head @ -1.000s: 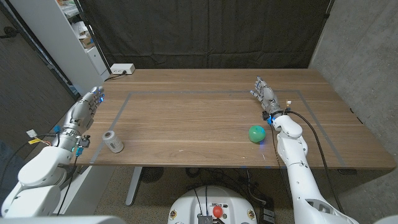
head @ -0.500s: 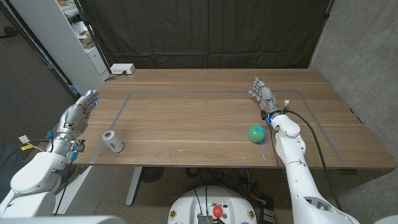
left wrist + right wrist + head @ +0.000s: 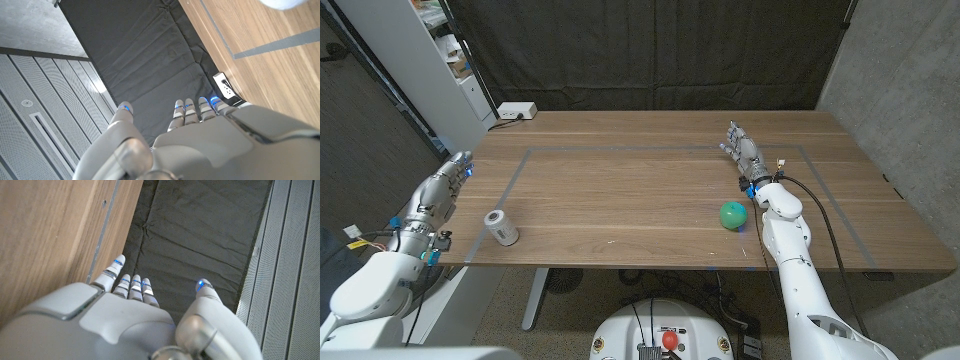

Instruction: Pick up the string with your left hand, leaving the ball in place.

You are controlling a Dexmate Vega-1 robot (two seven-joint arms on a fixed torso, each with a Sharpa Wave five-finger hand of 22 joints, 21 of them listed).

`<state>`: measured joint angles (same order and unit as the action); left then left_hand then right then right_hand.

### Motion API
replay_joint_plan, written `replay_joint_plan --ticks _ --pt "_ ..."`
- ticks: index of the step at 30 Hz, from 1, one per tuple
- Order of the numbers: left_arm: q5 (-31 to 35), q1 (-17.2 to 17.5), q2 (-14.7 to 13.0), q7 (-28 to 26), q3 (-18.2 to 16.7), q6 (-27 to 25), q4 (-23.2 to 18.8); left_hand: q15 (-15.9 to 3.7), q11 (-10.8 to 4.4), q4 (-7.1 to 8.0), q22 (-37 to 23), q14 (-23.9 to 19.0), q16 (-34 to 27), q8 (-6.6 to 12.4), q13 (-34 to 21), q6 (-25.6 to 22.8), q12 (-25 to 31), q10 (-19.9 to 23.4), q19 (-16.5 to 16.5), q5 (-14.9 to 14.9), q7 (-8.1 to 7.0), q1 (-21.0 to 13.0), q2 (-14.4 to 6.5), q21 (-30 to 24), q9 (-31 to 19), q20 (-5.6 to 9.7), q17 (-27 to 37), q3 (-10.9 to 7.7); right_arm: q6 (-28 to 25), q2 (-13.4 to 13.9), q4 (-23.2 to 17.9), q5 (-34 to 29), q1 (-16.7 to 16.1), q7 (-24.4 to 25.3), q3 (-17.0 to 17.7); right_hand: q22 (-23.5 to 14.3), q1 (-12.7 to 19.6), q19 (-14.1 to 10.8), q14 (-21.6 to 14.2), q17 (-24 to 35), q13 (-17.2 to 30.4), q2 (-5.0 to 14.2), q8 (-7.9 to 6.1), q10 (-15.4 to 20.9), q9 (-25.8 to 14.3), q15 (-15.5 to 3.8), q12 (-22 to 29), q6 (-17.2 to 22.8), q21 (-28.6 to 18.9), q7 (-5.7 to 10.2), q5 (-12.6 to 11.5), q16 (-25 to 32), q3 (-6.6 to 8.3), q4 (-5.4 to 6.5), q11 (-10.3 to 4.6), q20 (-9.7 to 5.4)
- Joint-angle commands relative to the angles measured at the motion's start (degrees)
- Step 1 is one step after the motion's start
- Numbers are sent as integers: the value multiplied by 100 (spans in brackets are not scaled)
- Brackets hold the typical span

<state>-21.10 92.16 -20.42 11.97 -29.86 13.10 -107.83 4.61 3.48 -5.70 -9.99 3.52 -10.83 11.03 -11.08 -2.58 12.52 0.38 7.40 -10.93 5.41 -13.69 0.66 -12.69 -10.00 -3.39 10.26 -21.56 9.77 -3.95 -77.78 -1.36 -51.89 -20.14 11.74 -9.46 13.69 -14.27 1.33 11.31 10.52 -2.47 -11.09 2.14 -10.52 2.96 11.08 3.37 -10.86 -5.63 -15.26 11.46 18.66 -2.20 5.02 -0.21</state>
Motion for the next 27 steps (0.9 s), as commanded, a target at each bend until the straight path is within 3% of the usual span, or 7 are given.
replay_joint_plan --ticks 1,27 --pt "76 124 67 -54 -67 11 21 16 0 -48 -25 -21 -30 14 -6 -36 24 35 3 3 34 -62 -41 7 -29 -16 9 -21 1 22 -12 -57 1 15 -28 -23 6 -6 -3 28 25 56 -18 40 -30 2 10 35 -2 4 -38 16 -8 -23 4 0" --pt "228 339 397 -272 11 547 283 22 -12 -170 -24 -41 -22 15 -10 -31 14 40 -13 -4 19 -241 -51 40 -32 -63 8 -72 -58 39 -35 -111 -54 -13 -38 -23 2 -7 -12 28 25 59 -18 47 -30 2 11 40 -2 14 -41 17 -19 -32 6 11"
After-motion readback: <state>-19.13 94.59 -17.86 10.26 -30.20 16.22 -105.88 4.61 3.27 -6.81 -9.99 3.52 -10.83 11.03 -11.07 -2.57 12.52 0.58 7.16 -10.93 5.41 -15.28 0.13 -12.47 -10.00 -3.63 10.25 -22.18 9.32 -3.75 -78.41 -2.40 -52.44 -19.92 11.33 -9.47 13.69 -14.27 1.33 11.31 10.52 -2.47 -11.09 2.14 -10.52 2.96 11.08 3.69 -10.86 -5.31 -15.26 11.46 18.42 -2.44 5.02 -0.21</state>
